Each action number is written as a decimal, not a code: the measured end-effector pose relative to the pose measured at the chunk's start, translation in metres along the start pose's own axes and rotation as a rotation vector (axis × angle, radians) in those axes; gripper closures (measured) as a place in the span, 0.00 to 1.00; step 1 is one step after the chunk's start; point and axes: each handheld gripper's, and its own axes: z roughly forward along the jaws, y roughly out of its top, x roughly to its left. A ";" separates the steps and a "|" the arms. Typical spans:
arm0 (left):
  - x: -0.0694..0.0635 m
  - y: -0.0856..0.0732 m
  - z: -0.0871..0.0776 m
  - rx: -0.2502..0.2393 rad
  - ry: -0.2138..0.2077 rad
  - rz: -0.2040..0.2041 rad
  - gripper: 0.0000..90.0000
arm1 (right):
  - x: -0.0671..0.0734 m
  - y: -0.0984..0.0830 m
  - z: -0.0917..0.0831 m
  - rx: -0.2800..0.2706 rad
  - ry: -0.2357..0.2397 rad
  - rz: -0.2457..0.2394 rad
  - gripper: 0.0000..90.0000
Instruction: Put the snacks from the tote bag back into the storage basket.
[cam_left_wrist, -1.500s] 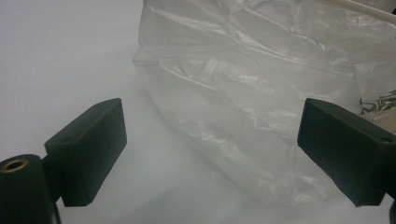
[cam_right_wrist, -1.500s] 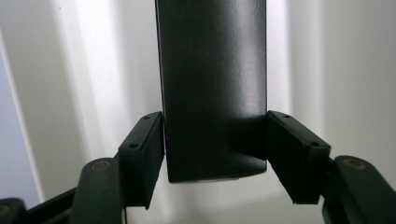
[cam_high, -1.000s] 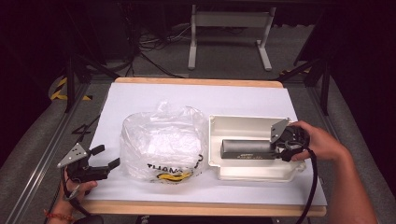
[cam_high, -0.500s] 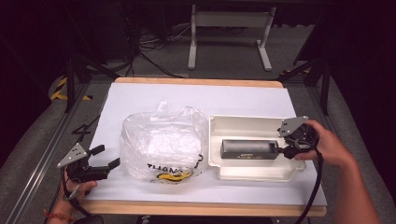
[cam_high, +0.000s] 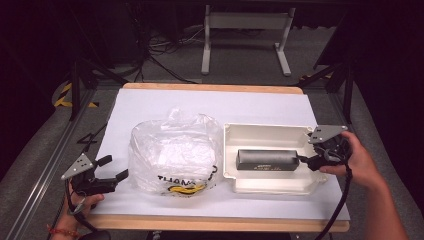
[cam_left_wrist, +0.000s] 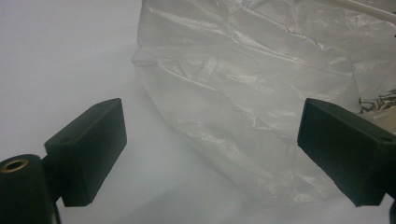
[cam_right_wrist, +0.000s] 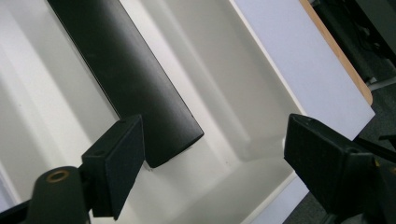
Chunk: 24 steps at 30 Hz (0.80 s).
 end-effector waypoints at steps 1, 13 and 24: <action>0.000 0.000 0.000 0.002 -0.001 0.004 0.10 | 0.001 -0.001 -0.002 -0.011 -0.002 0.010 0.22; 0.000 0.000 0.000 0.001 0.002 0.002 0.10 | 0.013 -0.017 -0.014 -0.089 -0.048 0.143 0.13; 0.000 0.000 0.000 0.004 0.001 0.001 0.10 | 0.028 -0.045 -0.013 -0.131 -0.088 0.226 0.11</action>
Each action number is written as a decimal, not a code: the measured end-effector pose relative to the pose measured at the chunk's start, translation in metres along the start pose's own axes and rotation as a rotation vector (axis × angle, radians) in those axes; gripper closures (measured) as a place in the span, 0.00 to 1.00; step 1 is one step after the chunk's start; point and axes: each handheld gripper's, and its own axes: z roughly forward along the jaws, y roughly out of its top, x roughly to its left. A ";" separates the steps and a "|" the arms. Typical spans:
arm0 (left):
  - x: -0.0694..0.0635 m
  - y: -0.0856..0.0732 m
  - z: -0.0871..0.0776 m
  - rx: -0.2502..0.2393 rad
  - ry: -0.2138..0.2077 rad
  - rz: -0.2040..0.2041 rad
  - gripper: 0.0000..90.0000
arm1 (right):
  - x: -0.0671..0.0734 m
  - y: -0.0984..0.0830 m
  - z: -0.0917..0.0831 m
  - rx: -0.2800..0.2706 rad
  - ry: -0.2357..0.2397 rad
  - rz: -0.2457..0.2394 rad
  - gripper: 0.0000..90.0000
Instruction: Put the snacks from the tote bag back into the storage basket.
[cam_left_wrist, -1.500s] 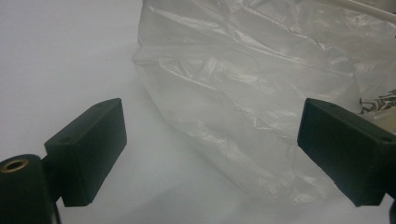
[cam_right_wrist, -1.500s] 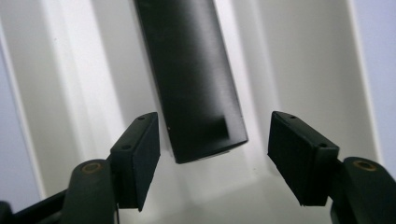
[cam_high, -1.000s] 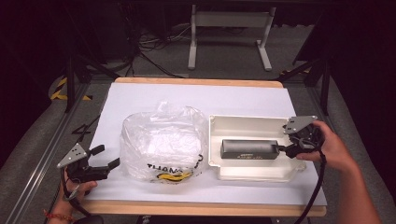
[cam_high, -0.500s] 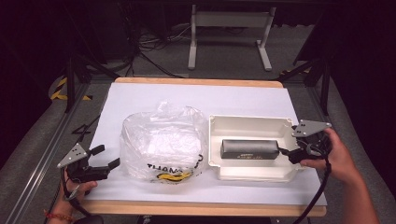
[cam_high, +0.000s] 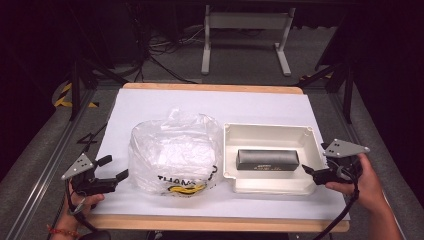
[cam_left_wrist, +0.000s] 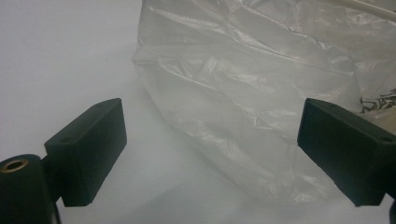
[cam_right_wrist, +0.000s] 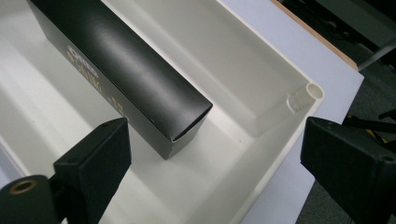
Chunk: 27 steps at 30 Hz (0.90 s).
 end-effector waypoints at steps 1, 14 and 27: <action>0.000 0.000 0.000 -0.001 -0.001 -0.001 0.10 | 0.000 -0.002 0.000 -0.004 0.005 0.006 0.10; 0.000 0.000 0.000 -0.005 0.001 -0.006 0.10 | 0.010 -0.029 -0.001 -0.025 -0.022 0.028 0.10; 0.001 0.000 0.000 -0.003 0.000 -0.010 0.10 | 0.026 -0.056 0.003 -0.091 -0.020 0.055 0.08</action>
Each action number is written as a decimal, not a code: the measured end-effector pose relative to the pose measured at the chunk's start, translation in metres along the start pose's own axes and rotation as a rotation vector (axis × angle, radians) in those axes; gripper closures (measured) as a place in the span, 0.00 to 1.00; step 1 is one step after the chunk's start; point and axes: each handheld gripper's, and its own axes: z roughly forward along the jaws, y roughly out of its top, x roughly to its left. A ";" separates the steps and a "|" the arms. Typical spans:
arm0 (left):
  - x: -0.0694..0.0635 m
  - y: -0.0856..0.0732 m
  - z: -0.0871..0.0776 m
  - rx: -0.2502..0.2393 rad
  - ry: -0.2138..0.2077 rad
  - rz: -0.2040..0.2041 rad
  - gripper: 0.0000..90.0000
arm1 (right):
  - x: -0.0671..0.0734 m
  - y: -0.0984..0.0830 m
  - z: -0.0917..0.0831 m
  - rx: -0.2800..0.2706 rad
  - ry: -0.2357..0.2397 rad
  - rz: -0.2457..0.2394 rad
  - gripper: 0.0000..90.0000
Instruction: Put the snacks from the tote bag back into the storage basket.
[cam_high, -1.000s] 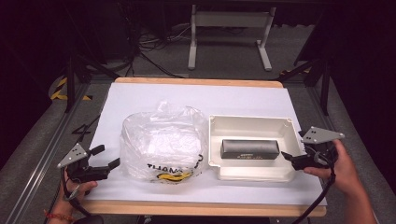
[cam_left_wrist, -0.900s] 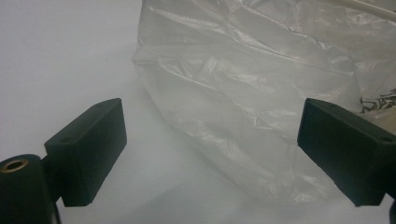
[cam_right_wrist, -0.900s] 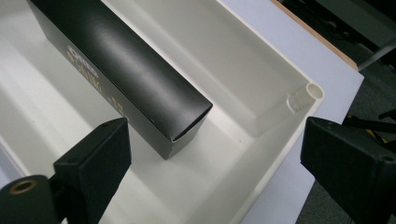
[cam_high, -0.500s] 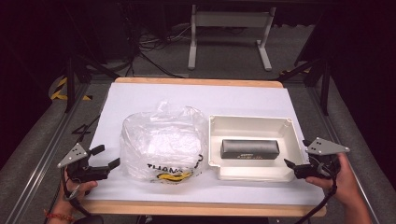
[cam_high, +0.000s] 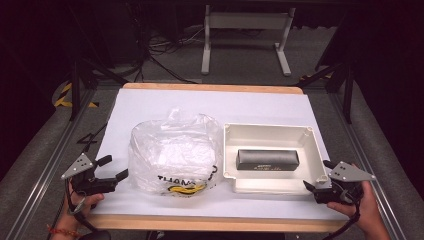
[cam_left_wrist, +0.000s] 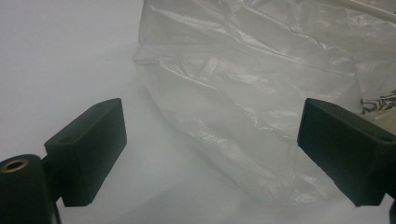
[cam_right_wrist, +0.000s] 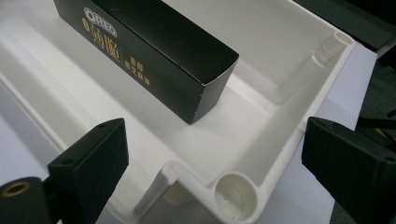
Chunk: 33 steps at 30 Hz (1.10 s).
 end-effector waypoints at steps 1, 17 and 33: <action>0.000 0.000 0.000 -0.002 -0.001 0.000 0.10 | 0.002 -0.002 0.001 -0.008 -0.004 0.008 0.07; 0.000 0.001 0.001 0.015 0.001 -0.001 0.10 | 0.001 -0.035 0.008 -0.070 -0.036 0.116 0.05; -0.002 0.000 0.001 0.012 0.004 0.016 0.10 | 0.006 -0.052 0.005 -0.184 -0.021 0.112 0.07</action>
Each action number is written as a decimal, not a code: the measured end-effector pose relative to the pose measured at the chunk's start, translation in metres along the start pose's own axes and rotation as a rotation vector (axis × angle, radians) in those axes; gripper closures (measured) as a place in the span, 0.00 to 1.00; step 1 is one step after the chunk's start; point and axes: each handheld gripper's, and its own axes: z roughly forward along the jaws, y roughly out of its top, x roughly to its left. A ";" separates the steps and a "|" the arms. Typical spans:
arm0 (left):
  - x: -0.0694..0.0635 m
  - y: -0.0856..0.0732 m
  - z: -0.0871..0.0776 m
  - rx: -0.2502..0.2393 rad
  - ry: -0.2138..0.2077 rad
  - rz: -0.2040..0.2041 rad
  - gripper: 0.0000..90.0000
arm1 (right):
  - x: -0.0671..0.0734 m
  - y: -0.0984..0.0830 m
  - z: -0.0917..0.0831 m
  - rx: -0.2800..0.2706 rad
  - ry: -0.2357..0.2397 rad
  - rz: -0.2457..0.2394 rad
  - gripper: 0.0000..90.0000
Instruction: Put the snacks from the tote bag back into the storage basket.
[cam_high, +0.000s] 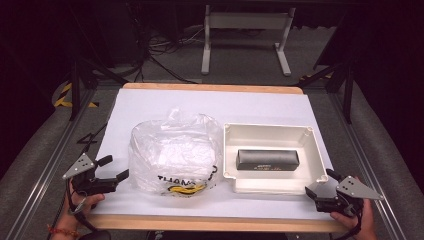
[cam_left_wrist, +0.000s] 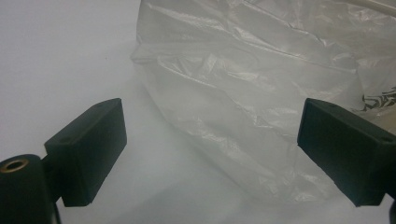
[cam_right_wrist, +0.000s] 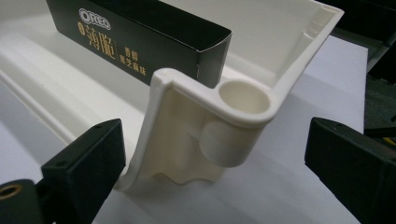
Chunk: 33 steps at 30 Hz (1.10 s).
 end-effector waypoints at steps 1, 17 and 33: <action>0.000 0.000 0.000 0.000 0.001 0.001 0.10 | 0.000 -0.001 -0.001 -0.008 -0.001 0.002 0.07; -0.001 0.000 -0.001 -0.007 -0.006 0.014 0.10 | 0.000 0.000 0.000 -0.001 0.006 0.002 0.07; 0.000 0.000 0.000 0.002 -0.001 0.007 0.10 | 0.000 0.000 0.000 0.003 0.007 0.000 0.07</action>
